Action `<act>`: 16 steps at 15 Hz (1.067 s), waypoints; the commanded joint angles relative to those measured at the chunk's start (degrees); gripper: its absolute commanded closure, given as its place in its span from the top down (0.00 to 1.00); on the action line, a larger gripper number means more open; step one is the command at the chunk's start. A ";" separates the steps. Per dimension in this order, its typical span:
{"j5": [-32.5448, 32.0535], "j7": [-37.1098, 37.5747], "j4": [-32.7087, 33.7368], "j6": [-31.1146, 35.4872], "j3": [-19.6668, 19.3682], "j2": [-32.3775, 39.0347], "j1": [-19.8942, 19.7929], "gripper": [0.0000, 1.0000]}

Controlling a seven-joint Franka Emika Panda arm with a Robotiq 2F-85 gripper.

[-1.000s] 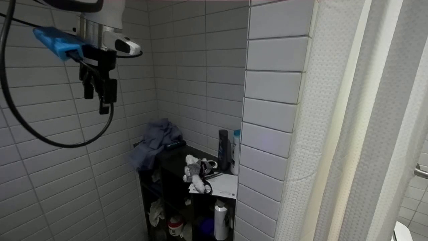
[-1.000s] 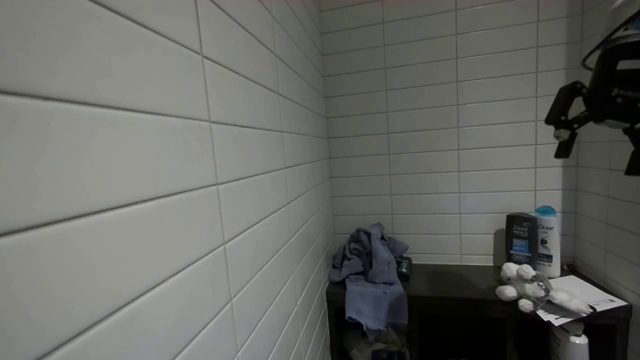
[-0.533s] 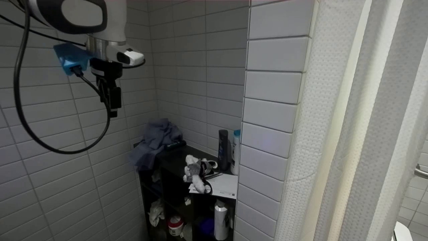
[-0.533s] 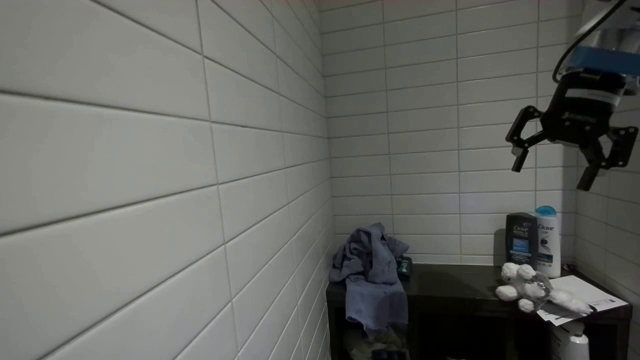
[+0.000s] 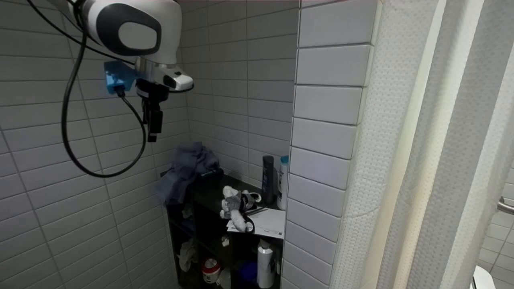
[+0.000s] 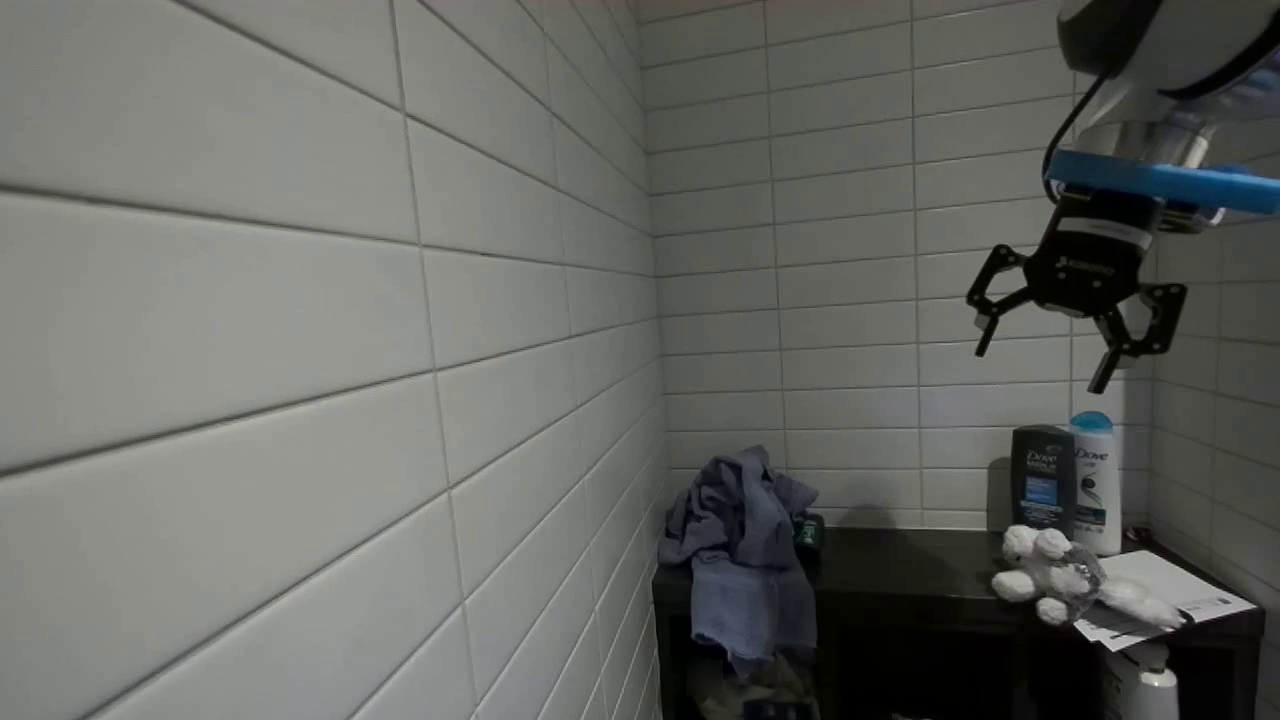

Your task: Remove the doll from the top of the cabinet

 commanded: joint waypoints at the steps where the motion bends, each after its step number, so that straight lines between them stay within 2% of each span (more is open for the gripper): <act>1: 3.47 1.66 9.29 -3.00 -1.39 8.00 -0.03 1.00; 6: 4.03 0.49 15.44 -9.95 -2.76 13.69 -0.25 1.00; 7: 3.08 0.95 12.61 -6.70 -1.94 11.46 -0.20 1.00; 16: 3.08 0.91 14.39 -8.73 -2.27 13.17 -0.22 1.00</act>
